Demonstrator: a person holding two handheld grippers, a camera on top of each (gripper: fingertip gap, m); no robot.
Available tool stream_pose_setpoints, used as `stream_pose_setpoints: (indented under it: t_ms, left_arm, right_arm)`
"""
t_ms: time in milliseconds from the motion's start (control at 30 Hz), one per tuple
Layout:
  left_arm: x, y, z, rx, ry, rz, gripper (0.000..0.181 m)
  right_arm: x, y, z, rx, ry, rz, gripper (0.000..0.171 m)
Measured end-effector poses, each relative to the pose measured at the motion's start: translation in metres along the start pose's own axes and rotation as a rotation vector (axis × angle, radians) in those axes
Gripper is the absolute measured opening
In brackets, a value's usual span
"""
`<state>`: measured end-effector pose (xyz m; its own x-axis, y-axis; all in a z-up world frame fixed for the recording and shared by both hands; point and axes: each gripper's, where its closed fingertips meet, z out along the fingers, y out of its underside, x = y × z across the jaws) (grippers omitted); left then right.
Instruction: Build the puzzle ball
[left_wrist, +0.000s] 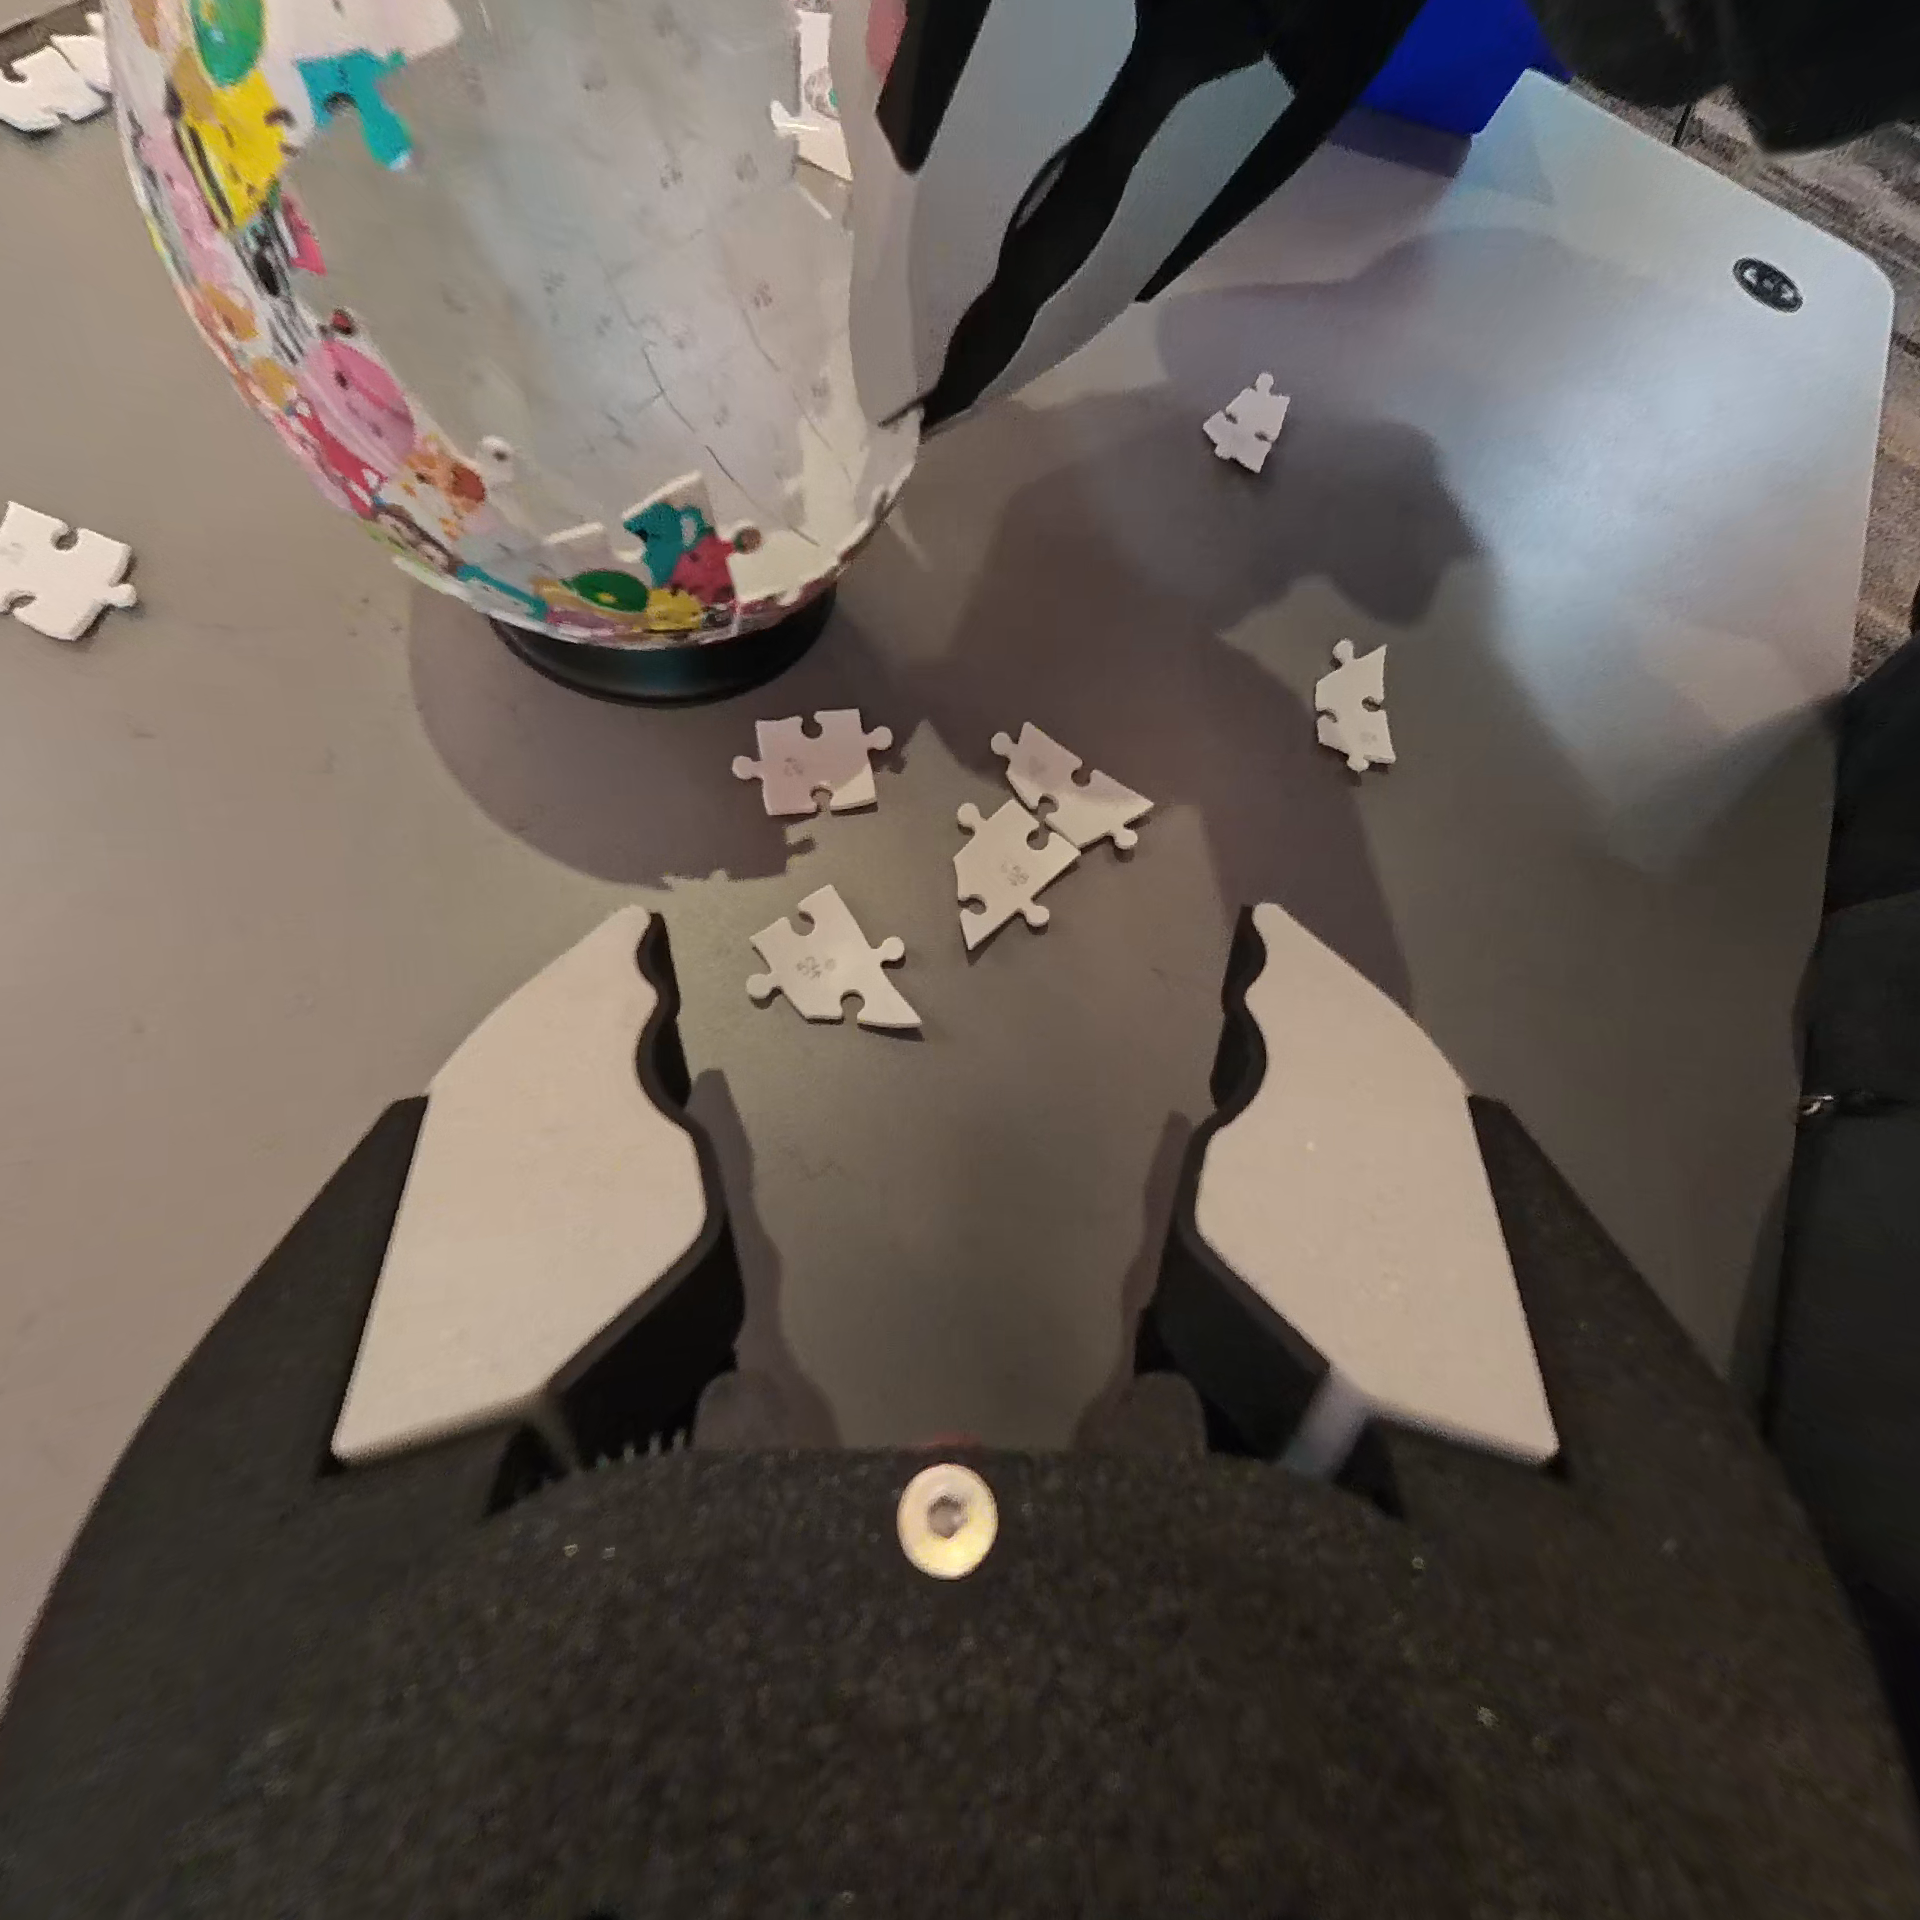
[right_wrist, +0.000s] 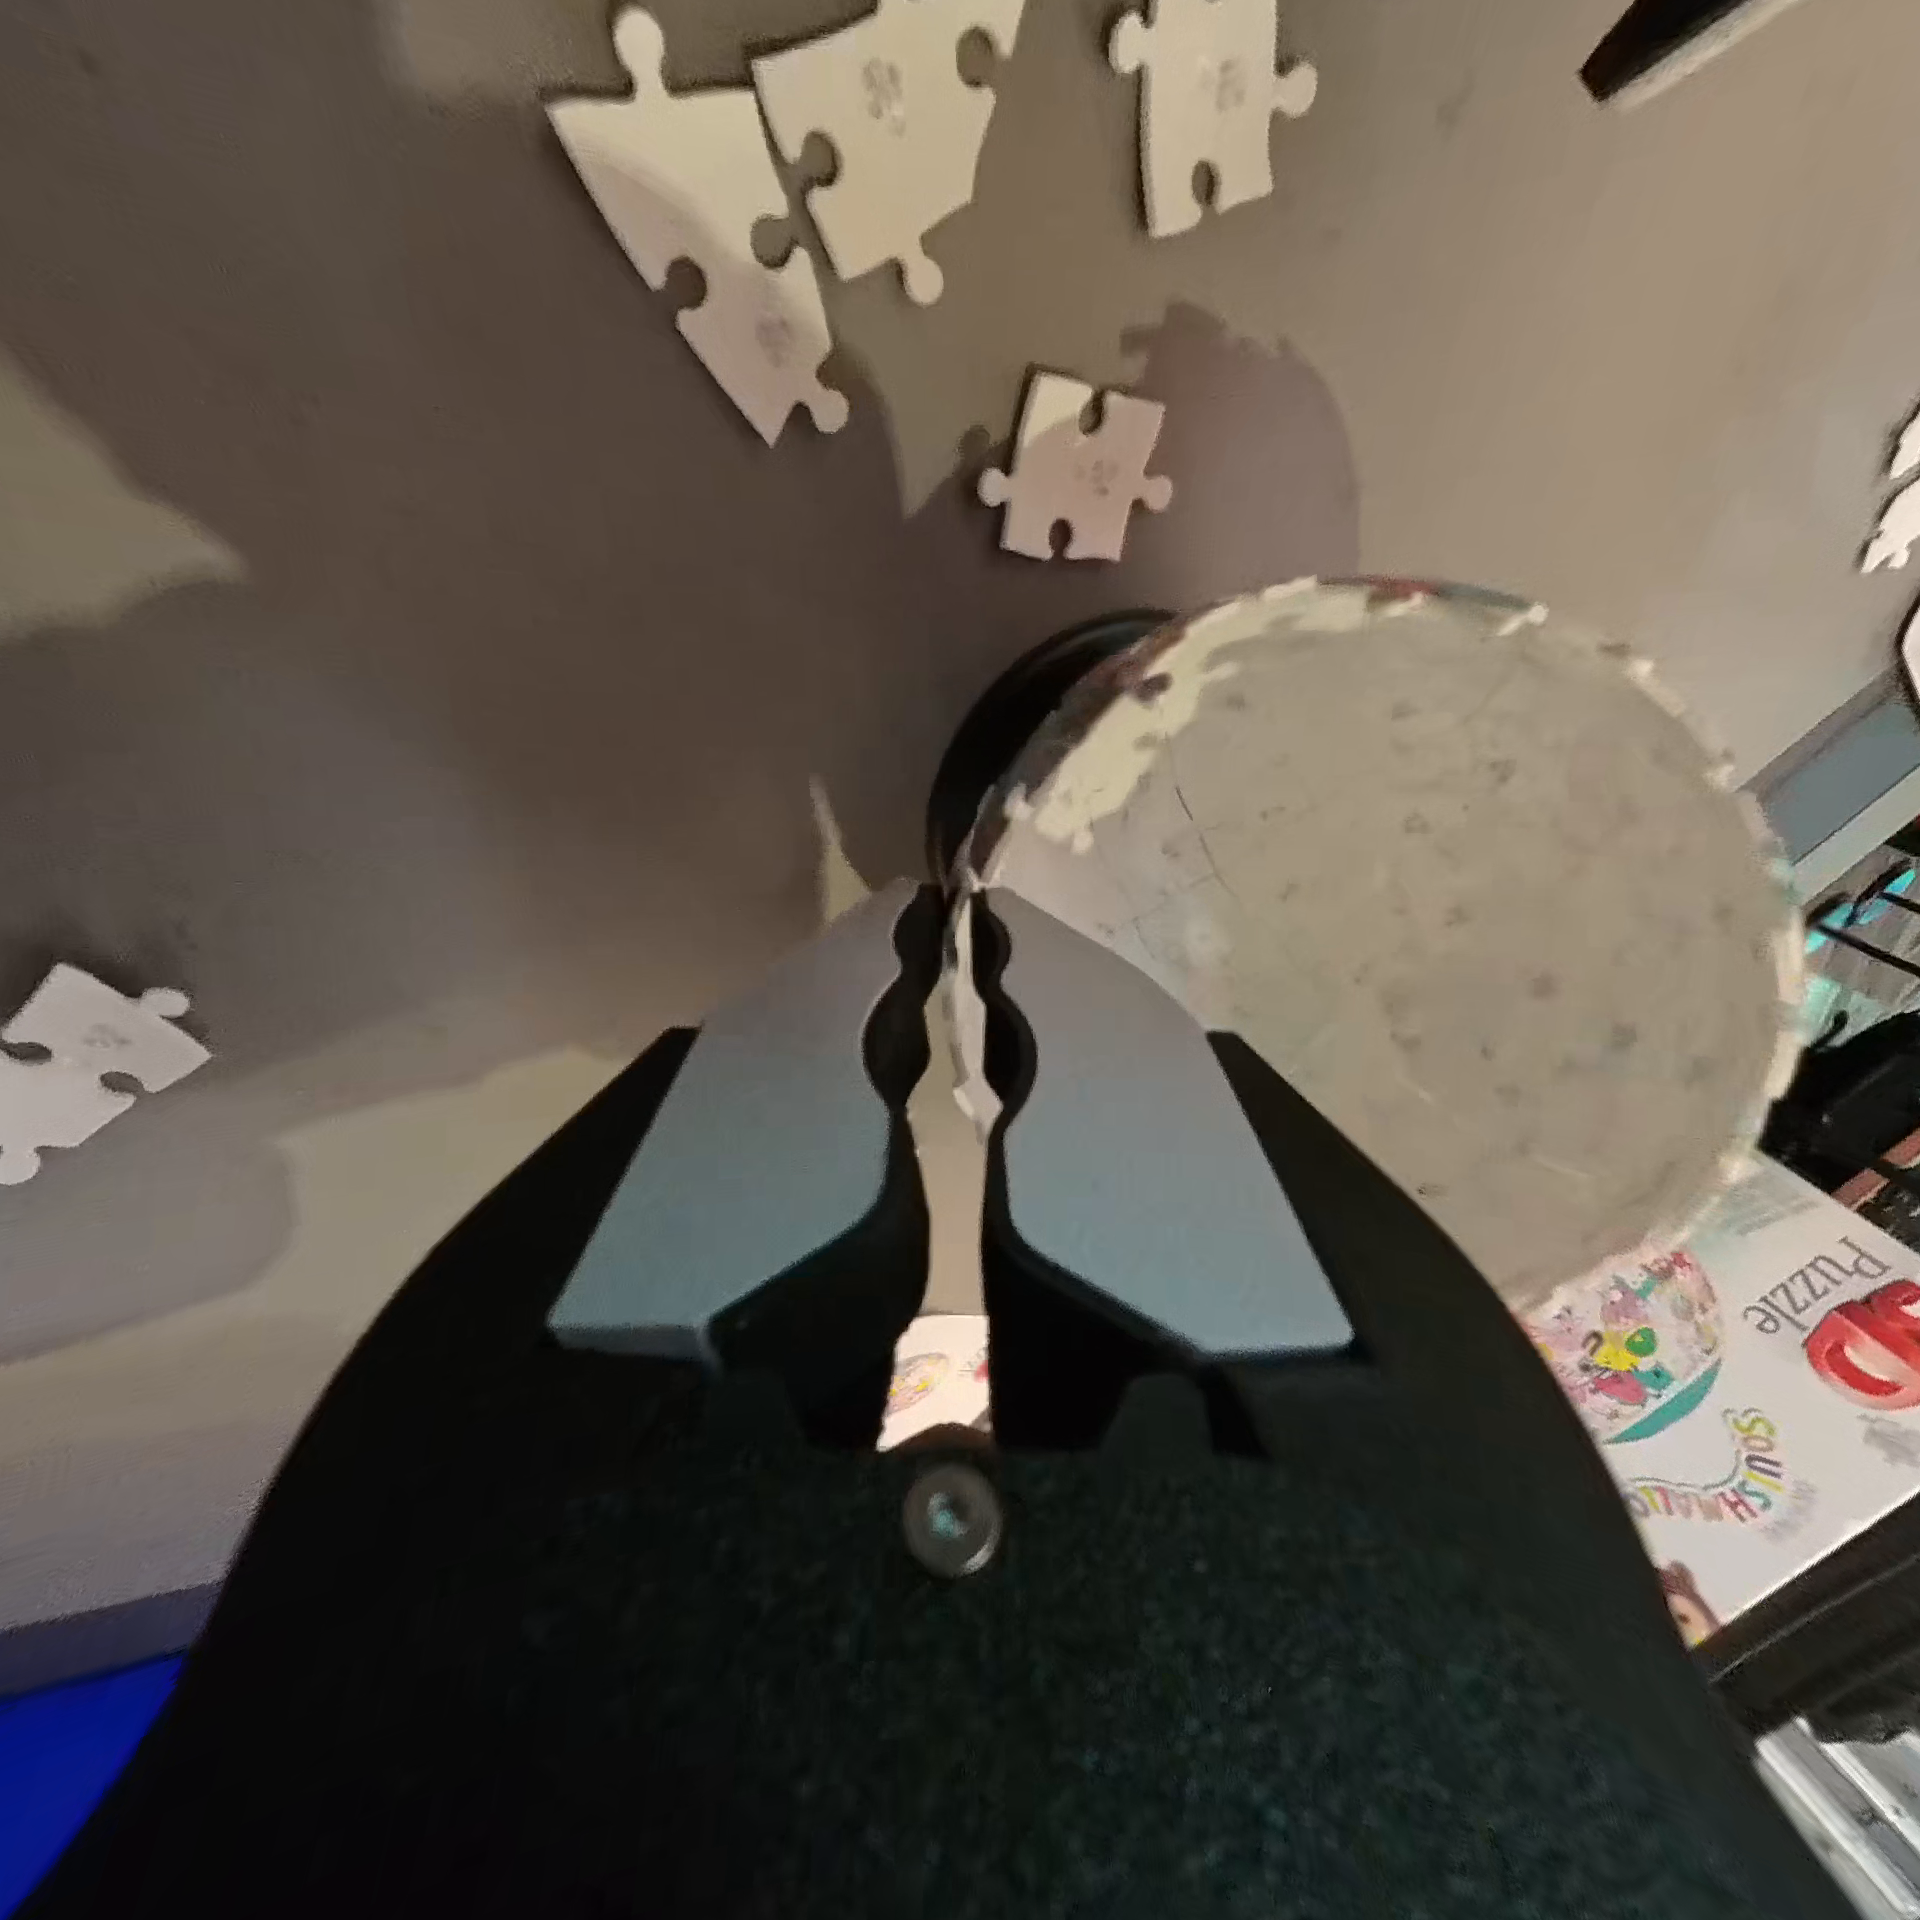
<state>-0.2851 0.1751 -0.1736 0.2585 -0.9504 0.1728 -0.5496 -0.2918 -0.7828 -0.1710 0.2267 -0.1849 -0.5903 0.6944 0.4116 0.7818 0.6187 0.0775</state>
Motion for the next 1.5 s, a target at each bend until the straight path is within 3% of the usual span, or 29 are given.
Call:
stream_pose_setpoints:
  t_ms: [500, 700, 1333, 1467, 1500]
  left_arm:
    - [0.003, 0.000, 0.000, 0.004, 0.022, -0.011, 0.099]
    - [0.002, 0.003, 0.002, -0.006, 0.019, -0.011, 0.099]
    - [0.004, 0.006, 0.003, -0.014, 0.016, -0.005, 0.098]
    - [0.004, 0.007, 0.004, -0.016, 0.018, -0.006, 0.098]
    - [0.004, 0.007, 0.004, -0.017, 0.017, -0.006, 0.098]
  right_arm:
    - [0.006, -0.012, -0.013, 0.178, -0.196, 0.321, 0.006]
    - [0.010, -0.013, -0.010, 0.150, -0.150, 0.273, 0.016]
    - [0.015, -0.020, -0.012, 0.200, -0.234, 0.339, 0.004]
    - [0.013, -0.019, -0.011, 0.168, -0.230, 0.331, 0.006]
    - [0.012, -0.017, -0.010, 0.144, -0.228, 0.314, 0.015]
